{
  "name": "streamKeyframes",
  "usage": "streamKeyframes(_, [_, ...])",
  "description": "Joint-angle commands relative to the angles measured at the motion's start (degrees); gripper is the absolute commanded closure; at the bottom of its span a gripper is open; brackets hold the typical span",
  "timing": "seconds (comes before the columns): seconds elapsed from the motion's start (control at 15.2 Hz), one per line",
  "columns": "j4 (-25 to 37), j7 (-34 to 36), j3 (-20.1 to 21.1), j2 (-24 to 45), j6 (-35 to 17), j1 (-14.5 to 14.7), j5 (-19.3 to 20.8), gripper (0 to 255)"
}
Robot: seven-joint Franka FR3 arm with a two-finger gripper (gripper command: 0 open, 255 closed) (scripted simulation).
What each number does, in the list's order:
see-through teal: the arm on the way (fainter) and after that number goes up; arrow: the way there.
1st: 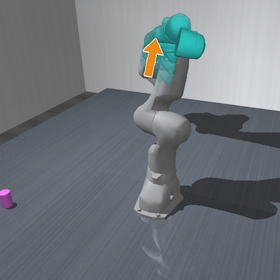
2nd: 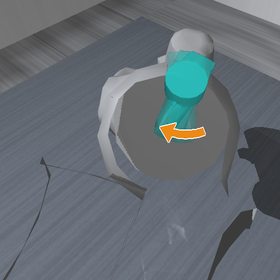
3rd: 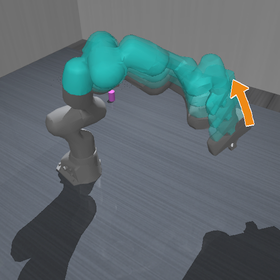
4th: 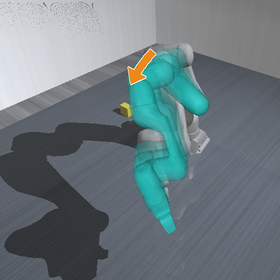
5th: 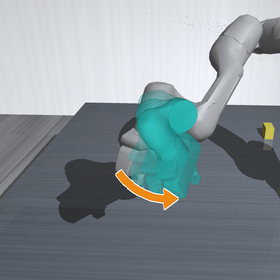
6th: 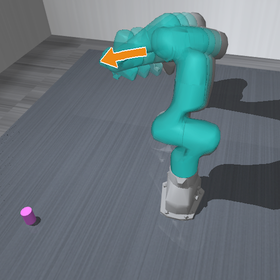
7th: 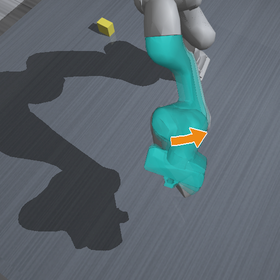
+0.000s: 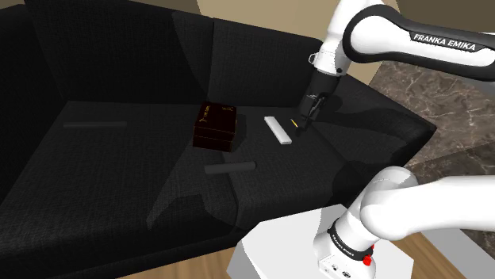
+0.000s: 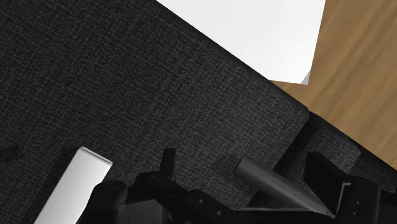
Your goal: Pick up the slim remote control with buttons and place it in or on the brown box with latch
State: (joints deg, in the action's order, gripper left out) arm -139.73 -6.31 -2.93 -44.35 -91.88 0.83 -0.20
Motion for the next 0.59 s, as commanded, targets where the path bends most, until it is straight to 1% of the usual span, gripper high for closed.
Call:
streamKeyframes(0.0, [0.00, 0.00, 0.00, 0.00, 0.00, 0.00, 0.00, 0])
streamKeyframes(0.53, [-0.39, 0.34, -3.49, 12.59, -14.42, -3.41, 2.82, 0])
